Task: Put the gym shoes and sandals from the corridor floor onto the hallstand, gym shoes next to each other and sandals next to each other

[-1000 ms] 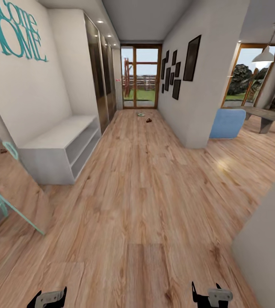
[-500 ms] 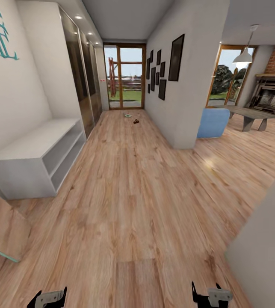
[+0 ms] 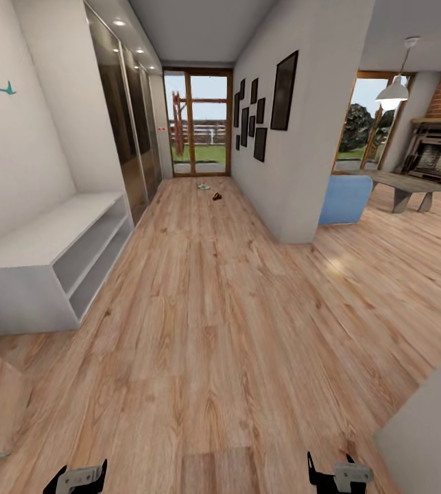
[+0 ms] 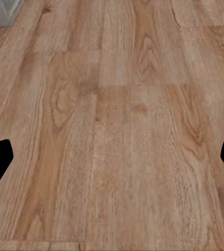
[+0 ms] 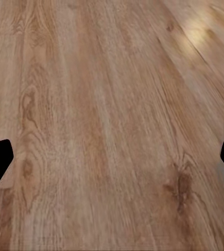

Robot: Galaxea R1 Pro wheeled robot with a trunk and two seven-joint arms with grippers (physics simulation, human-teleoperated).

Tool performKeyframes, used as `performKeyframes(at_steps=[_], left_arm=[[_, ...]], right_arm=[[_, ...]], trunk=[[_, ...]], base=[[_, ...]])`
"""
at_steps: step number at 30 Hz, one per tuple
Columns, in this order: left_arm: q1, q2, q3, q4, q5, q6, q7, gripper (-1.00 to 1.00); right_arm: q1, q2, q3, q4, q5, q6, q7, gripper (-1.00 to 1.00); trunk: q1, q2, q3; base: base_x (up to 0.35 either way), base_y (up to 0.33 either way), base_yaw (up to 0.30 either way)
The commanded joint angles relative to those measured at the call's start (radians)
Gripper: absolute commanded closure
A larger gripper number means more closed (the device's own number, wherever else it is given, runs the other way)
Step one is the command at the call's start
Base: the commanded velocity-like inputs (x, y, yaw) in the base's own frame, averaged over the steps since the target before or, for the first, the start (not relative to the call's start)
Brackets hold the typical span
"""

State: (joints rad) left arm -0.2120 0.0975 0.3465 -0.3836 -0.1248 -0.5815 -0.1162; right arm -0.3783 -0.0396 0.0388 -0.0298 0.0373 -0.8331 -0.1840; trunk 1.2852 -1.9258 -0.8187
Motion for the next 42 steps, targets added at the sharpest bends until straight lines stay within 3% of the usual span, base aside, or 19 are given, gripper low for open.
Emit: performKeyframes(at_steps=[1,42], left_arm=[[-0.001,-0.001,0.008,0.001,-0.01,-0.003,-0.005,-1.0],[-0.001,-0.001,0.008,0.001,-0.01,-0.004,-0.005,-1.0]], right_arm=[[-0.001,0.0,0.004,0.001,0.004,-0.001,-0.008,-1.0],[-0.001,-0.002,0.004,0.001,0.004,-0.001,-0.006,-1.0]], trunk=[[0.0,0.0,-0.001],[0.0,0.0,-0.001]], base=[[0.337,0.0,-0.001],[0.337,0.024,0.0]])
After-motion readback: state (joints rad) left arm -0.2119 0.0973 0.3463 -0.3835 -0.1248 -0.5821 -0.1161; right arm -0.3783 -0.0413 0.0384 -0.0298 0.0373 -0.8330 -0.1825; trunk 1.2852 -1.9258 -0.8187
